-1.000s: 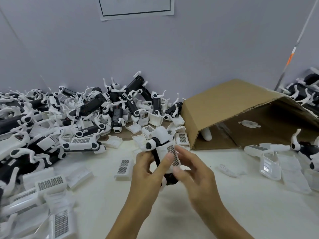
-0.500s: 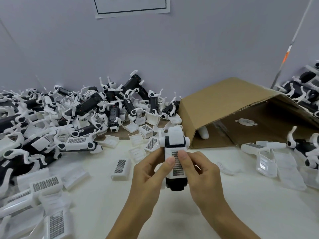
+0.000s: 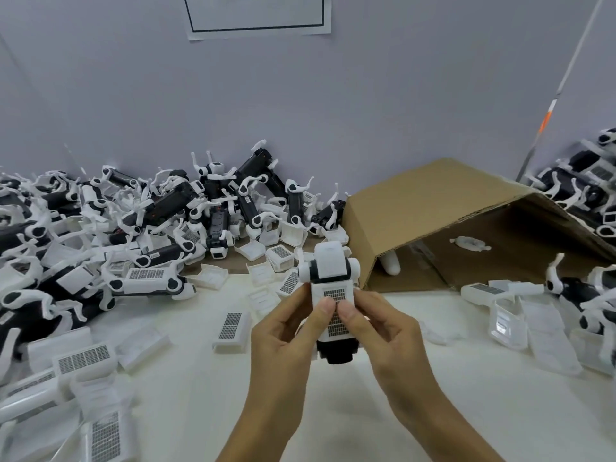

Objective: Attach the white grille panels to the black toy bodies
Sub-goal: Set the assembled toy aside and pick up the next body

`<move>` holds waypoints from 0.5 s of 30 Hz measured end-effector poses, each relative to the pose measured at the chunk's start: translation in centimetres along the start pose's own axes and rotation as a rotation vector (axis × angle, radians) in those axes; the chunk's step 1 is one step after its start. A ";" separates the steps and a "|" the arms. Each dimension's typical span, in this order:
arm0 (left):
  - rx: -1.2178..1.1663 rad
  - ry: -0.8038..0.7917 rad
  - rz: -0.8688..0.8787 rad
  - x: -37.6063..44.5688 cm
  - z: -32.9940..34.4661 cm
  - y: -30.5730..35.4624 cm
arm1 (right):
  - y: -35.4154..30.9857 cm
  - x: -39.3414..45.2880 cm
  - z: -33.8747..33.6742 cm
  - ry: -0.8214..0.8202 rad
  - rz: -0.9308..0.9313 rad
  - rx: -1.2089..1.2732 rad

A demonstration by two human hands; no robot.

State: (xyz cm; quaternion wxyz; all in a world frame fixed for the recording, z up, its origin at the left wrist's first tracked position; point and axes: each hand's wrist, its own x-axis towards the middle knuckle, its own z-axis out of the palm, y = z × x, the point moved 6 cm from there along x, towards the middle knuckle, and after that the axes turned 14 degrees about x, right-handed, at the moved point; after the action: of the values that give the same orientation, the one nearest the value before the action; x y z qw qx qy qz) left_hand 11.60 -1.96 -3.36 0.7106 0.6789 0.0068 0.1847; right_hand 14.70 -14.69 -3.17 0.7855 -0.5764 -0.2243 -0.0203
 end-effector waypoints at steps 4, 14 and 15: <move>-0.012 0.071 -0.040 0.0 -0.7 -0.3 | -1.1 0.0 0.5 -0.085 -0.021 -0.052; -0.461 -0.344 -0.152 -0.8 2.7 1.0 | -17.4 -2.1 -8.9 -0.134 -1.124 -1.138; -0.479 -0.350 -0.162 -0.8 2.7 1.1 | -19.2 -1.0 -10.6 -0.064 -1.138 -1.254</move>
State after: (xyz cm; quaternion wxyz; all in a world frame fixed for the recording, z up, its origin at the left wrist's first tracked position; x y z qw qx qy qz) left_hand 11.29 -4.79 -2.25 0.8532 0.5108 -0.1055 0.0041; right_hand 11.68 -31.07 11.20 0.1838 -0.7049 -0.4495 -0.5170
